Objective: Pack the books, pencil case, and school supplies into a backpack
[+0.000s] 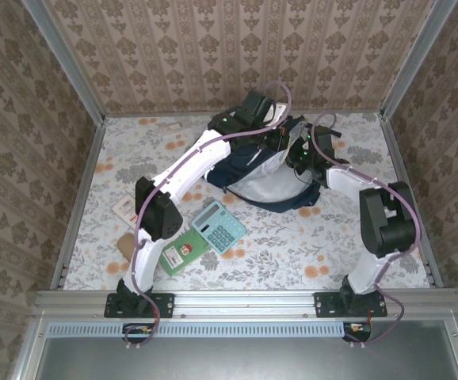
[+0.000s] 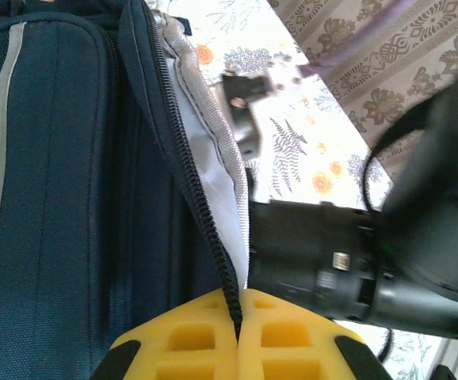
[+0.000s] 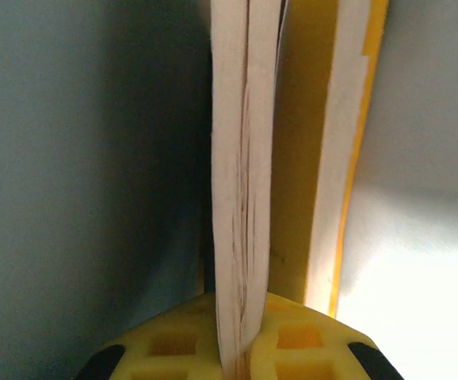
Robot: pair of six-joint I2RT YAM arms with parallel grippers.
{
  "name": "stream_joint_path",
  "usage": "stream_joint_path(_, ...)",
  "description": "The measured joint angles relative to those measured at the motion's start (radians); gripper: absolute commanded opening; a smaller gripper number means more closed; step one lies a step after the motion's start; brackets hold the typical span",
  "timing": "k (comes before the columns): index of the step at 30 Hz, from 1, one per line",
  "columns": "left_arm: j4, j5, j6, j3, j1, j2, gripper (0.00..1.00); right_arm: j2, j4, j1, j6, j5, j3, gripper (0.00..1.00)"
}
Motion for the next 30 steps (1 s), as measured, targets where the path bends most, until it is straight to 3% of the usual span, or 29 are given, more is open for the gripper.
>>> stream_joint_path(4,0.006,0.004,0.0,-0.007,0.002,-0.01,0.0,0.101,-0.002,0.018,0.022,0.002,0.086,0.45)
stream_joint_path(7,0.01,0.006,0.0,-0.026,0.005,-0.023,0.0,0.127,-0.022,0.036,0.016,0.005,0.116,0.55)
stream_joint_path(14,0.036,0.011,-0.018,-0.092,0.019,-0.061,0.0,0.079,-0.091,0.025,-0.043,0.021,0.088,0.61)
stream_joint_path(22,0.062,0.034,-0.03,-0.131,0.033,-0.065,0.0,-0.151,-0.191,-0.051,-0.149,0.049,-0.05,0.63)
stream_joint_path(30,0.095,0.046,-0.049,-0.179,0.059,-0.068,0.0,-0.37,-0.29,-0.031,-0.261,0.052,-0.13,0.59)
